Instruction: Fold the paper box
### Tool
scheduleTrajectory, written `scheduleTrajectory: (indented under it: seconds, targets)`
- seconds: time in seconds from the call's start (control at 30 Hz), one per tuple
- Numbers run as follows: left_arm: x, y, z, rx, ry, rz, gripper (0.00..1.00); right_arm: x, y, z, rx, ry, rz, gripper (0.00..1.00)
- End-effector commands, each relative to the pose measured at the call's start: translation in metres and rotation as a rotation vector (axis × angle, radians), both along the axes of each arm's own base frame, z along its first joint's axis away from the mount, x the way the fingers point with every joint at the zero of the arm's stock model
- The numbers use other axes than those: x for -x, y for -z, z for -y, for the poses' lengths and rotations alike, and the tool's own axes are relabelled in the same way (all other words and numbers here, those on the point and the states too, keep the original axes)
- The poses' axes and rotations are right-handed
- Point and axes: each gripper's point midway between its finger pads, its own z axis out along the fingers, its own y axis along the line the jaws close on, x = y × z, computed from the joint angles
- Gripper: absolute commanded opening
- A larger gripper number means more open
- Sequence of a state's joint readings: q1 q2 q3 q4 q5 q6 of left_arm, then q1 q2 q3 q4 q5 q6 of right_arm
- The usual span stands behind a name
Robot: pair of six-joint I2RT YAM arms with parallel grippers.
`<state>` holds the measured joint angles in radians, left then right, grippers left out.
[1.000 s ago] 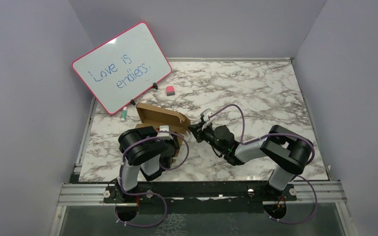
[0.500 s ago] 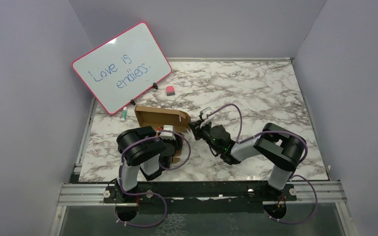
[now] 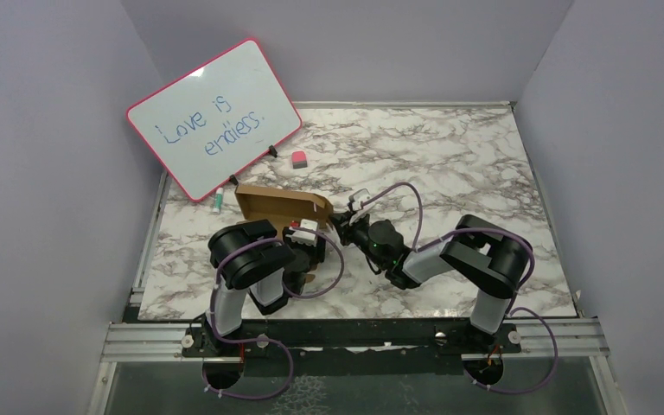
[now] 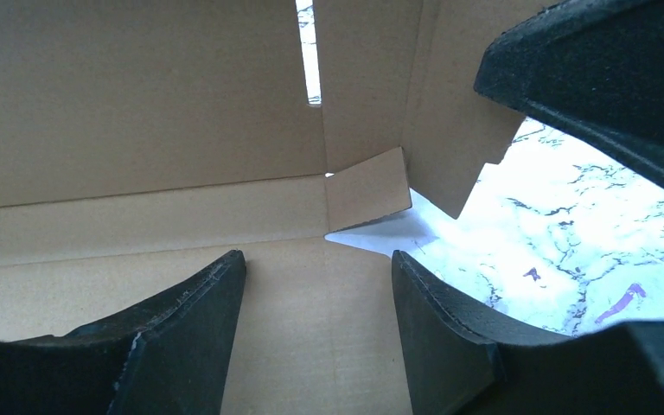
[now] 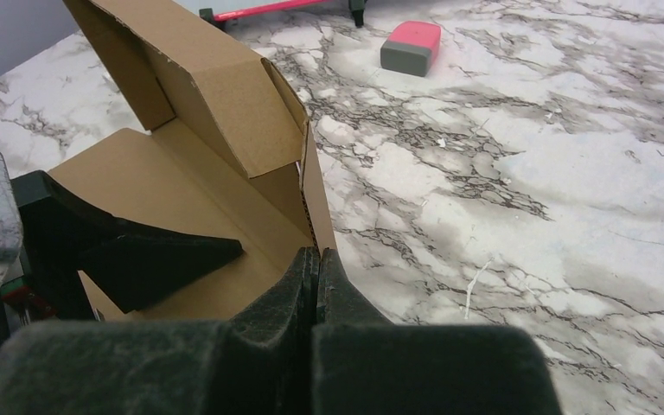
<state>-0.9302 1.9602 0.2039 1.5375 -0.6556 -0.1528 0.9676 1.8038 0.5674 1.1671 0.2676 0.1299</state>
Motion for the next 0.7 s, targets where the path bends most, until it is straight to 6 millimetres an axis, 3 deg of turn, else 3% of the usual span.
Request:
scheduleTrajectory:
  seconds: [0.0,0.43,0.67]
  targets:
    - [-0.006,-0.038,0.023,0.126,0.078,0.126,0.64,0.014,0.006,-0.019,0.001,-0.096,-0.012,0.01]
    - [-0.018,-0.053,0.02,0.095,0.019,0.185,0.67,0.016,0.009,-0.021,0.01,-0.111,-0.02,0.01]
    - [-0.015,-0.066,-0.004,0.087,-0.054,0.213,0.52,0.015,0.01,-0.017,0.025,-0.103,-0.009,0.01]
